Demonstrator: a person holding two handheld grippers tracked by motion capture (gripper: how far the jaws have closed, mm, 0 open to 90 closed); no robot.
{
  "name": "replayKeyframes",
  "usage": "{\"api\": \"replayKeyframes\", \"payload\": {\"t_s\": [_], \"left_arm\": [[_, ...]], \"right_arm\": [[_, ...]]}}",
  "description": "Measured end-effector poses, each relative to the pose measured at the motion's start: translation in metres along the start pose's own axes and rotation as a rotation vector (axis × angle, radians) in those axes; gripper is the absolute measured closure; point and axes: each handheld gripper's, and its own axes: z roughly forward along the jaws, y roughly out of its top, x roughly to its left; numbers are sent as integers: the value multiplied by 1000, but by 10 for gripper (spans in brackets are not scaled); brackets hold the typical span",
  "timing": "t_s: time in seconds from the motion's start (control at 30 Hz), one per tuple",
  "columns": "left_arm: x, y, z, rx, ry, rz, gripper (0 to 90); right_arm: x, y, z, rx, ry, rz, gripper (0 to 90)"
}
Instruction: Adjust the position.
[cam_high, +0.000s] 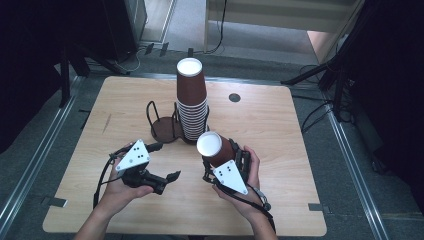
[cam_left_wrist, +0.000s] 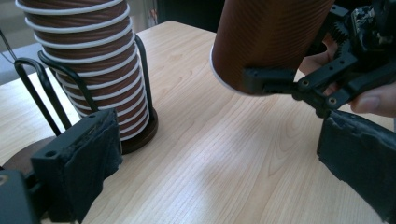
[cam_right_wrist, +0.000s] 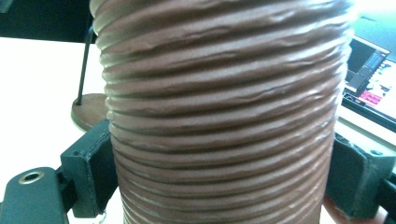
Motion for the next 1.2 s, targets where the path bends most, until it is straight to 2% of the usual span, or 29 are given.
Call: {"api": "replayKeyframes", "payload": {"t_s": [0.1, 0.13, 0.3, 0.37, 0.7, 0.87, 1.2], "left_arm": [[-2, 0, 0, 2, -14, 8, 6], [-2, 0, 0, 0, -23, 10, 6], [-4, 1, 0, -1, -42, 20, 6], [-5, 1, 1, 5, -45, 33, 5], [-15, 1, 7, 35, -61, 68, 6], [-17, 0, 8, 44, -72, 79, 6], [-22, 0, 11, 72, -84, 109, 10]], "right_arm": [[4, -2, 0, -5, 2, -23, 114], [6, -2, 0, -10, 5, -45, 113], [14, -3, 1, -5, 25, -71, 112], [18, -4, 1, -4, 5, -108, 112], [37, -10, 1, -18, 58, -209, 111], [45, -12, 0, -34, 93, -237, 109], [56, -13, -1, -51, 140, -257, 108]]}}
